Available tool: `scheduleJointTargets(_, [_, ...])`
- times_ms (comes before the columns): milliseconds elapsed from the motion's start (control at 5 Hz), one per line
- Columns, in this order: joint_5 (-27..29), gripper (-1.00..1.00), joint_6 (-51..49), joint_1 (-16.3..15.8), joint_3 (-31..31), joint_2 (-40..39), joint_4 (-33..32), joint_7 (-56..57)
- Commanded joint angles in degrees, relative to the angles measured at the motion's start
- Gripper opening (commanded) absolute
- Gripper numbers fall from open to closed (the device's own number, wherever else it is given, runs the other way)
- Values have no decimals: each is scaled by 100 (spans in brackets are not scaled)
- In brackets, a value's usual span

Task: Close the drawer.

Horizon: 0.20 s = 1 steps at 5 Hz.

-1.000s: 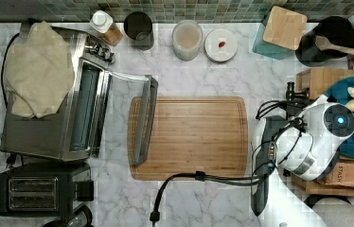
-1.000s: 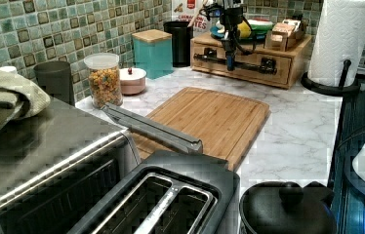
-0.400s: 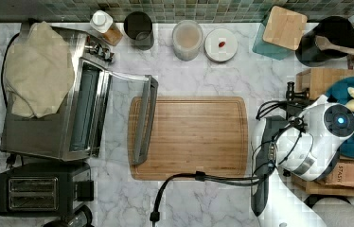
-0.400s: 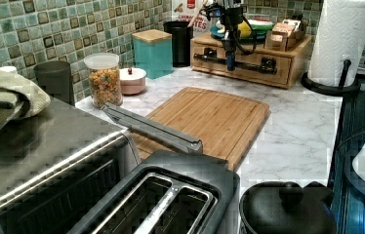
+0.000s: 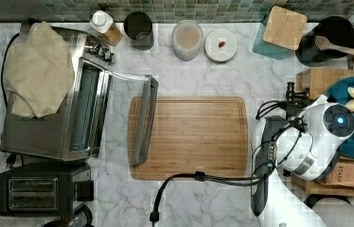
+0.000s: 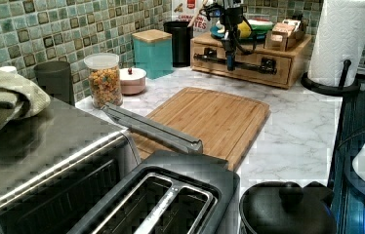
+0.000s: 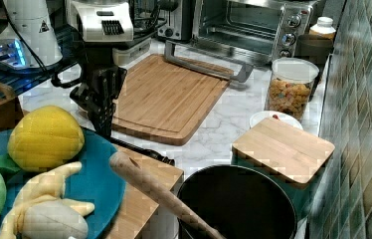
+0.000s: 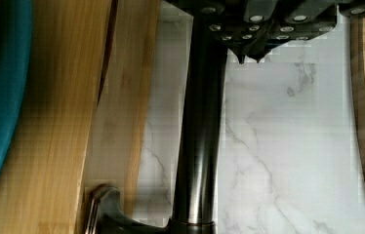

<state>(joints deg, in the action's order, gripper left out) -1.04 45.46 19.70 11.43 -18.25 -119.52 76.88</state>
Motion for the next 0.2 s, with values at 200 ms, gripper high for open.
scheduleJointTargets(200, [-286,-100,114,706,881,503,628,-125])
